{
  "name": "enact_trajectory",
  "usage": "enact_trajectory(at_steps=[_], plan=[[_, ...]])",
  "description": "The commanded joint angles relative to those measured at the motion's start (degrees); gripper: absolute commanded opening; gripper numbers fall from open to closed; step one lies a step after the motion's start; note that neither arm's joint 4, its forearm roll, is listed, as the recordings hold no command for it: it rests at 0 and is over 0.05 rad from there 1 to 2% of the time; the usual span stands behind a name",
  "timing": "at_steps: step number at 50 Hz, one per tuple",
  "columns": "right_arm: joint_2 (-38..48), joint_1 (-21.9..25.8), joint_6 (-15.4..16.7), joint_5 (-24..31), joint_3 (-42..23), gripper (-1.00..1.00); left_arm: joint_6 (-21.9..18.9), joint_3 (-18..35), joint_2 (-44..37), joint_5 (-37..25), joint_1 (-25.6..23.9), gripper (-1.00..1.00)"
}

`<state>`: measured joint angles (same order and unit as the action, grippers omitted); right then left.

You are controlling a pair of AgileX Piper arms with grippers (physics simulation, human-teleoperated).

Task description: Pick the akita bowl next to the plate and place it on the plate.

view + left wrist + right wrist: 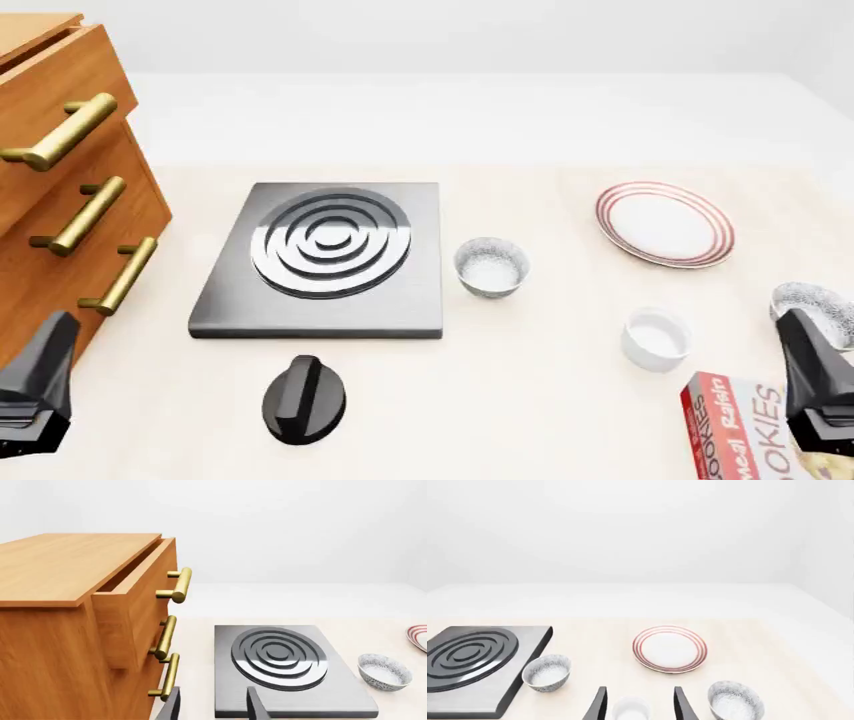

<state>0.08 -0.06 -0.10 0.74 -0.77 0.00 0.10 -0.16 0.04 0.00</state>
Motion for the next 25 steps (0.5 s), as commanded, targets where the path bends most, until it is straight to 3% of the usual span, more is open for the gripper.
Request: enact_trajectory(at_steps=[1, 4, 6, 11, 20, 22, 25], plan=[[0.12, -0.26, -0.46, 2.49, -3.09, 1.0, 0.0, 0.15, -0.25, 0.06, 0.0, 1.0], [0.8, -1.0, -0.48, 4.75, -5.61, 1.0, 0.0, 0.15, -0.25, 0.06, 0.0, 1.0], [1.64, -1.62, 2.05, 5.5, -7.17, 1.0, 0.0, 0.15, -0.25, 0.06, 0.0, 1.0], [4.12, -1.01, 0.27, 9.65, -13.48, 1.0, 0.0, 0.15, -0.25, 0.06, 0.0, 1.0], [10.0, -0.25, 2.18, 10.9, -18.24, 1.0, 0.0, 0.15, -0.25, 0.06, 0.0, 1.0], [13.31, 0.14, 2.28, 12.8, -21.79, 1.0, 0.0, 0.15, -0.25, 0.06, 0.0, 1.0], [15.97, -0.72, 5.12, 12.74, -23.85, 1.0, 0.0, 0.15, -0.25, 0.06, 0.0, 1.0]])
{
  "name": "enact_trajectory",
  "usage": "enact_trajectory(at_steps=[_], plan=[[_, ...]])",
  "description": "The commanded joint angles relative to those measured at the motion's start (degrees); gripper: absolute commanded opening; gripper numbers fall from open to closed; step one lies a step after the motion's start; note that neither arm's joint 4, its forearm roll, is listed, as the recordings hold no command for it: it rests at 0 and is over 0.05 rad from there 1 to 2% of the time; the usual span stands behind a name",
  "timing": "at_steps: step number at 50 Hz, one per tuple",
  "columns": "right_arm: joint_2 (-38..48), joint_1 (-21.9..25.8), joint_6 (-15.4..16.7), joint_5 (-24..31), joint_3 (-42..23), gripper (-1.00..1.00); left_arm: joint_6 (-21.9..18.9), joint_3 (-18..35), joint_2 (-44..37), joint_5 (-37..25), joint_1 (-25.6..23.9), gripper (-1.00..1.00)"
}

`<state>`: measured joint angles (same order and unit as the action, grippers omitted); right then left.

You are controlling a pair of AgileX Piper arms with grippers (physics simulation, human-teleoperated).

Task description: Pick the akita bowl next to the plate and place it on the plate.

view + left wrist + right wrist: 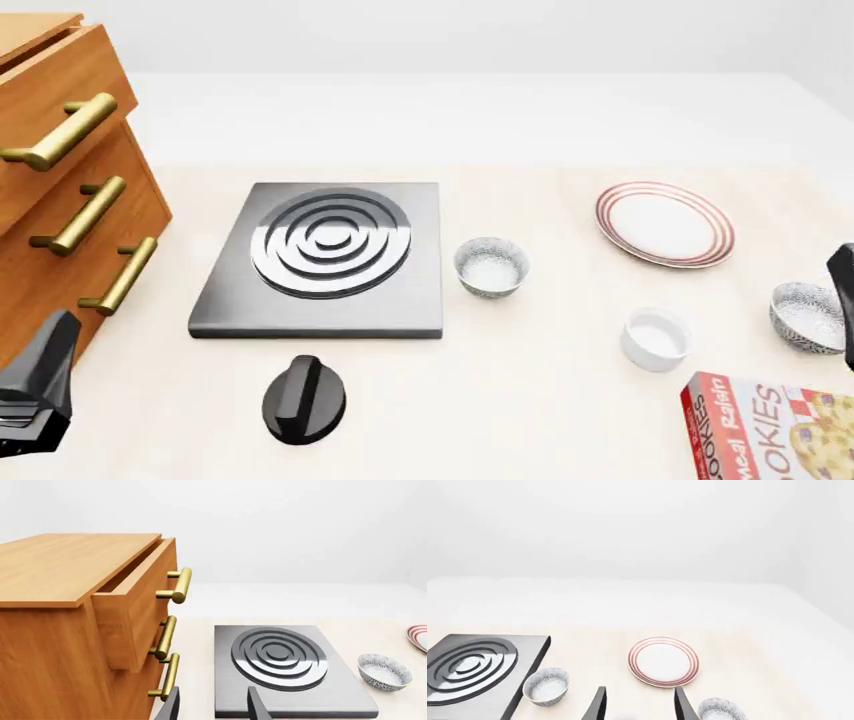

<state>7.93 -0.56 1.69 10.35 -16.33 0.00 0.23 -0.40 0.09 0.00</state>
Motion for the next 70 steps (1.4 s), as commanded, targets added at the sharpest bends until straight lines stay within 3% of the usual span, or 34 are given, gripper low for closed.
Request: enact_trajectory(at_steps=[1, 2, 5, 9, 14, 17, 24, 25, 32, 36, 41, 45, 47, 49, 51, 56, 60, 62, 67, 70], plan=[[8.12, -0.22, 3.33, 3.12, -8.29, 1.0, 0.0, 0.01, -0.02, 0.0, 0.0, 1.0], [10.5, -0.13, 1.89, 4.34, -11.08, 1.0, 0.0, 0.01, -0.02, 0.0, 0.0, 1.0], [12.36, -0.08, 3.0, 5.32, -13.25, 1.0, 0.0, 0.01, -0.02, 0.0, 0.0, 1.0], [17.85, -0.12, 1.99, 8.06, -17.77, 1.0, 0.0, 0.01, -0.02, 0.0, 0.0, 1.0], [19.19, -0.43, 4.98, 9.46, -19.39, 1.0, 0.0, 0.01, -0.02, 0.0, 0.0, 1.0], [20.55, -0.56, 4.64, 13.32, -24.5, 1.0, 0.0, 0.01, -0.02, 0.0, 0.0, 1.0], [23.28, -0.22, 5.72, 15.36, -27.05, 1.0, 0.0, 0.01, -0.02, 0.0, 0.0, 1.0], [24.41, 0.56, 3.8, 16.51, -28.83, 1.0, 0.0, 0.01, -0.02, 0.0, 0.0, 1.0], [32.8, 0.38, 2.66, 22.34, -38.65, 1.0, 0.0, 0.01, -0.02, 0.0, 0.0, 1.0], [35.44, -2.32, 3.91, 22.18, -39.05, 1.0, 0.0, 0.01, -0.02, 0.0, 0.0, 1.0], [38.85, -3.59, 1.2, 24.24, -40.49, 1.0, 0.0, 0.01, -0.02, 0.0, 0.0, 1.0], [40.34, -3.84, 0.81, 25.9, -41.45, 1.0, 0.0, 0.01, -0.02, 0.0, 0.0, 1.0], [41.34, -3.74, -1.44, 25.78, -40.84, 1.0, 0.0, 0.01, -0.02, 0.0, 0.0, 1.0], [42.14, -4.65, -0.68, 25.38, -41.03, 1.0, 0.0, 0.01, -0.02, 0.0, 0.0, 1.0], [44.24, -5.09, -1.97, 27.36, -44.06, 1.0, 0.0, 0.01, -0.02, 0.0, 0.0, 1.0], [46.55, -4.68, -3.33, 27.3, -44.33, 1.0, 0.0, 0.01, -0.02, 0.0, 0.0, 1.0], [47.73, -5.99, -2.36, 25.17, -42.18, 1.0, 0.0, 0.01, -0.02, 0.0, 0.0, 1.0], [49.61, -6.66, -1.92, 28.07, -45.1, 1.0, 0.0, 0.01, -0.02, 0.0, 0.0, 1.0], [51.31, -8.05, -1.03, 28.88, -46.09, 1.0, 0.0, 0.01, -0.02, 0.0, 0.0, 1.0], [51.43, -9.94, -1.22, 26.26, -42.05, 1.0, 0.0, 0.01, -0.02, 0.0, 0.0, 1.0]])
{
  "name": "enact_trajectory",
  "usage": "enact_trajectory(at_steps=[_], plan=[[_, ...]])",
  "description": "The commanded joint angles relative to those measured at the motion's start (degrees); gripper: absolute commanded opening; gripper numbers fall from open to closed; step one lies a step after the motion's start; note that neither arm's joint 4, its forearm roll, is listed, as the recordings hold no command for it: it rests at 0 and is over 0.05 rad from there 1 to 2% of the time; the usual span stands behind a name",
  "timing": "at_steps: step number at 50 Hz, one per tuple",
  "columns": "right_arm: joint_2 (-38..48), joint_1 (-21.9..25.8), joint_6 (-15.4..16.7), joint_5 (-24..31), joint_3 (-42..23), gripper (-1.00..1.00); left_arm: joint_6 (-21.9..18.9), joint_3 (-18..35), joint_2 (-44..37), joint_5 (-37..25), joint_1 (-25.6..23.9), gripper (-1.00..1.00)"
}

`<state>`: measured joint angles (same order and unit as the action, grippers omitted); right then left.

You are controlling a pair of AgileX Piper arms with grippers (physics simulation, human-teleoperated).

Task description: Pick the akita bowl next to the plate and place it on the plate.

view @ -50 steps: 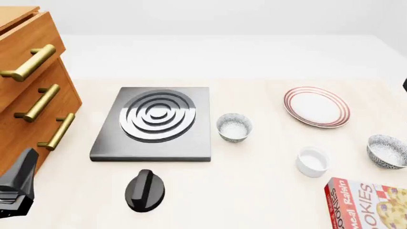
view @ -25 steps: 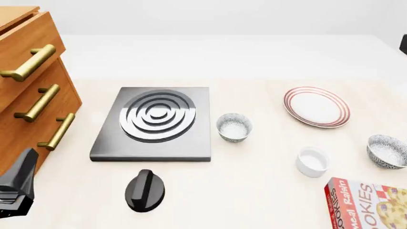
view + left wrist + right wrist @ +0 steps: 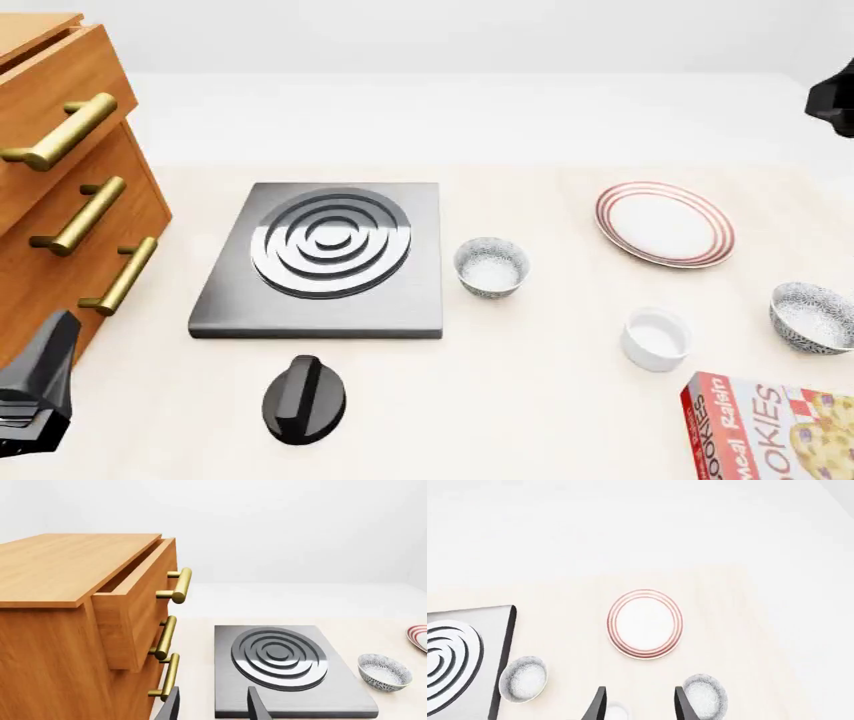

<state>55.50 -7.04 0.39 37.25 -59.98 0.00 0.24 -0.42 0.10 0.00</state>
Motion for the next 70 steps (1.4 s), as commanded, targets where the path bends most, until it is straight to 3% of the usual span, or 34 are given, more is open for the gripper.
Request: enact_trajectory(at_steps=[1, 4, 13, 18, 24, 26, 34, 36, 55, 56, 57, 61, 63, 70], plan=[[4.78, -4.32, 1.58, 0.61, 0.62, 1.0, 0.0, 0.0, 0.0, 0.0, 0.0, 1.0], [3.39, -4.39, 1.06, -2.14, 5.47, 1.0, 0.0, 0.0, 0.0, 0.0, 0.0, 1.0], [4.89, -5.64, 0.06, -2.04, 5.46, 1.0, 0.0, 0.0, 0.0, 0.0, 0.0, 1.0], [4.88, -5.62, 0.35, -5.99, 10.44, 1.0, 0.0, 0.0, 0.0, 0.0, 0.0, 1.0], [7.04, -6.62, 1.29, -4.19, 6.47, 1.0, 0.0, 0.0, 0.0, 0.0, 0.0, 1.0], [7.46, -6.93, 1.48, -7.11, 8.8, 1.0, 0.0, 0.0, 0.0, 0.0, 0.0, 1.0], [10.58, -8.12, 2.42, -8.75, 8.16, 1.0, 0.0, 0.0, 0.0, 0.0, 0.0, 1.0], [11.21, -8.0, 2.41, -11.4, 10.26, 1.0, 0.0, 0.0, 0.0, 0.0, 0.0, 1.0], [12.96, -8.02, 3.05, -11.09, 7.98, 1.0, 0.0, 0.0, 0.0, 0.0, 0.0, 1.0], [17.72, -7.15, 3.11, -18.55, 12.27, 1.0, 0.0, 0.0, 0.0, 0.0, 0.0, 1.0], [18.25, -7.14, 3.05, -19.53, 12.83, 1.0, 0.0, 0.0, 0.0, 0.0, 0.0, 1.0], [19.02, -7.54, 3.79, -17.96, 11.1, 1.0, 0.0, 0.0, 0.0, 0.0, 0.0, 1.0], [19.98, -7.55, 3.69, -20.57, 12.72, 1.0, 0.0, 0.0, 0.0, 0.0, 0.0, 1.0], [21.84, -7.65, 4.3, -22.25, 13.59, 1.0, 0.0, 0.0, 0.0, 0.0, 0.0, 1.0]])
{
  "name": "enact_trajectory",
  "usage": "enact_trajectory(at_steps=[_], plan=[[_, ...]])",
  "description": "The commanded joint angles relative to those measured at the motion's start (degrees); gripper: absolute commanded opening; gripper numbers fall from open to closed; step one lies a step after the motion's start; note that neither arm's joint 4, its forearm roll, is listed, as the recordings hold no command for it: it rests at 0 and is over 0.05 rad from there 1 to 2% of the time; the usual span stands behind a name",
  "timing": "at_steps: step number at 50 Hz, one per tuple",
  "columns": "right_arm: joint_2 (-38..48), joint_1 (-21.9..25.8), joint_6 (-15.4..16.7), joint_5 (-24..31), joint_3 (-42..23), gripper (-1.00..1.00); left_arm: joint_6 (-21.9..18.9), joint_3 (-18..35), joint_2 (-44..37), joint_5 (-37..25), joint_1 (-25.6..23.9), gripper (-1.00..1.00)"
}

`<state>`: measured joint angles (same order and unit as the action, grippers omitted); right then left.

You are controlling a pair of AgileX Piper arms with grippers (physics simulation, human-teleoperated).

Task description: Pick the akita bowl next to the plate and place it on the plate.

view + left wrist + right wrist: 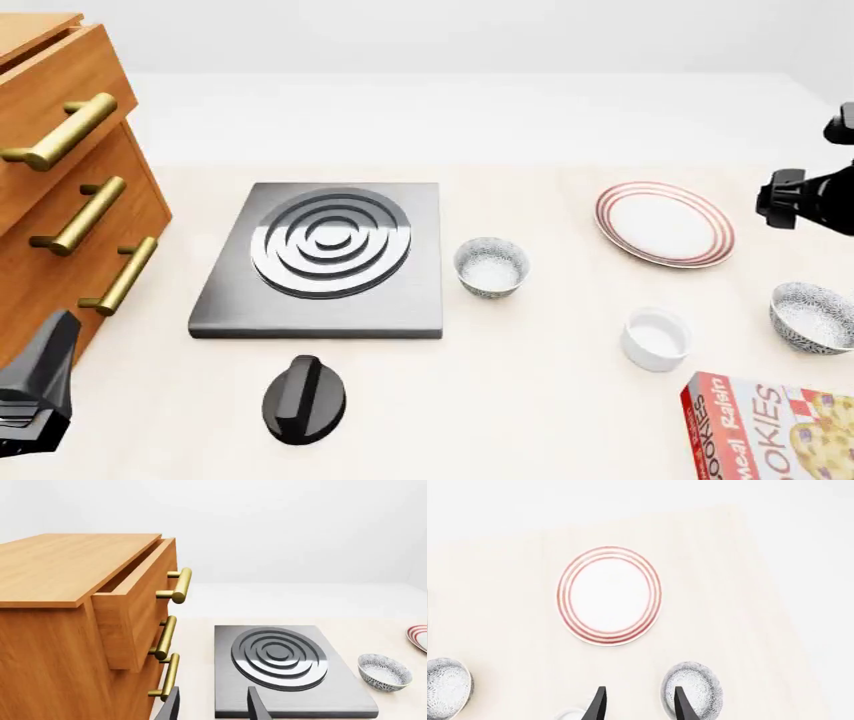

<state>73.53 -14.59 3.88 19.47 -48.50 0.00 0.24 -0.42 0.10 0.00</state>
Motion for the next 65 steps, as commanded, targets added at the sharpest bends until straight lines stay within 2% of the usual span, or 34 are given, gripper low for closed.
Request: enact_trajectory(at_steps=[1, 6, 8, 13, 15, 21, 22, 27, 28, 35, 39, 44, 46, 49, 52, 54, 57, 58, 59, 61, 63, 65], plan=[[3.82, -0.1, 0.81, -4.46, 2.11, 1.0, 0.0, 0.0, 0.0, 0.0, 0.0, 1.0], [4.57, -0.11, 0.64, -4.68, 1.66, 1.0, 0.0, 0.0, 0.0, 0.0, 0.0, 1.0], [5.51, -0.37, 0.92, -6.65, 2.74, 1.0, 0.0, 0.0, 0.0, 0.0, 0.0, 1.0], [5.19, -0.77, 0.9, -5.51, 2.11, 1.0, 0.0, 0.0, 0.0, 0.0, 0.0, 1.0], [6.25, -0.97, 0.96, -7.93, 3.6, 1.0, 0.0, 0.0, 0.0, 0.0, 0.0, 1.0], [7.05, -1.84, 1.87, -8.54, 3.92, 1.0, 0.0, 0.0, 0.0, 0.0, 0.0, 1.0], [8.07, -1.93, 2.07, -10.63, 5.28, 1.0, 0.0, 0.0, 0.0, 0.0, 0.0, 1.0], [8.54, -2.89, 2.19, -9.94, 4.85, 1.0, 0.0, 0.0, 0.0, 0.0, 0.0, 1.0], [12.62, -4.63, 2.2, -14.07, 7.05, 1.0, 0.0, 0.0, 0.0, 0.0, 0.0, 1.0], [14.9, -4.3, 1.53, -18.06, 9.0, 1.0, 0.0, 0.0, 0.0, 0.0, 0.0, 1.0], [14.32, -4.19, 1.43, -16.56, 8.4, 1.0, 0.0, 0.0, 0.0, 0.0, 0.0, 1.0], [15.55, -4.14, 1.93, -18.59, 9.64, 1.0, 0.0, 0.0, 0.0, 0.0, 0.0, 1.0], [14.26, -4.27, 2.21, -16.1, 8.45, 1.0, 0.0, 0.0, 0.0, 0.0, 0.0, 1.0], [15.46, -4.47, 2.31, -18.5, 9.66, 1.0, 0.0, 0.0, 0.0, 0.0, 0.0, 1.0], [14.82, -4.48, 2.38, -16.77, 8.87, 1.0, 0.0, 0.0, 0.0, 0.0, 0.0, 1.0], [16.56, -4.44, 2.23, -19.49, 9.92, 1.0, 0.0, 0.0, 0.0, 0.0, 0.0, 1.0], [15.94, -4.41, 2.23, -17.72, 8.9, 1.0, 0.0, 0.0, 0.0, 0.0, 0.0, 1.0], [17.21, -4.49, 2.24, -19.65, 9.57, 1.0, 0.0, 0.0, 0.0, 0.0, 0.0, 1.0], [16.44, -4.41, 2.3, -18.16, 8.98, 1.0, 0.0, 0.0, 0.0, 0.0, 0.0, 1.0], [17.69, -4.37, 2.24, -20.2, 9.82, 1.0, 0.0, 0.0, 0.0, 0.0, 0.0, 1.0], [16.49, -4.37, 2.05, -18.26, 8.79, 1.0, 0.0, 0.0, 0.0, 0.0, 0.0, 1.0], [18.03, -4.07, 1.78, -21.1, 9.93, 1.0, 0.0, 0.0, 0.0, 0.0, 0.0, 1.0]])
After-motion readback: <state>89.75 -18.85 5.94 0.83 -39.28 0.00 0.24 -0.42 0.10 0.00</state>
